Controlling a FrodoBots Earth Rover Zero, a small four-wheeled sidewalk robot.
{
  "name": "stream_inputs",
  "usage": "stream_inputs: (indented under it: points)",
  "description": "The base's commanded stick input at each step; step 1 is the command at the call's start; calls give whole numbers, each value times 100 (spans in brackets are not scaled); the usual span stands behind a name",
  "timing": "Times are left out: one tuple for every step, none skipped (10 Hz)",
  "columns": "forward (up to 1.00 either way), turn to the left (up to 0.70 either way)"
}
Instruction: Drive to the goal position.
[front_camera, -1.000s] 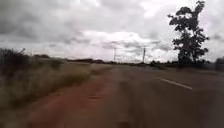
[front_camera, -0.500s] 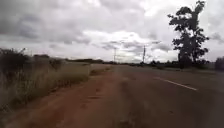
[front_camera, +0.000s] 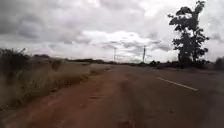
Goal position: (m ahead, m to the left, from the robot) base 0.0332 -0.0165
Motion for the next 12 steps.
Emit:
stream_inputs:
  points:
    - [50,0]
    - [50,0]
    - [50,0]
    - [50,0]
    - [50,0]
    - [50,0]
    - [50,0]
    - [50,0]
    - [50,0]
    - [50,0]
    - [50,0]
    - [50,0]
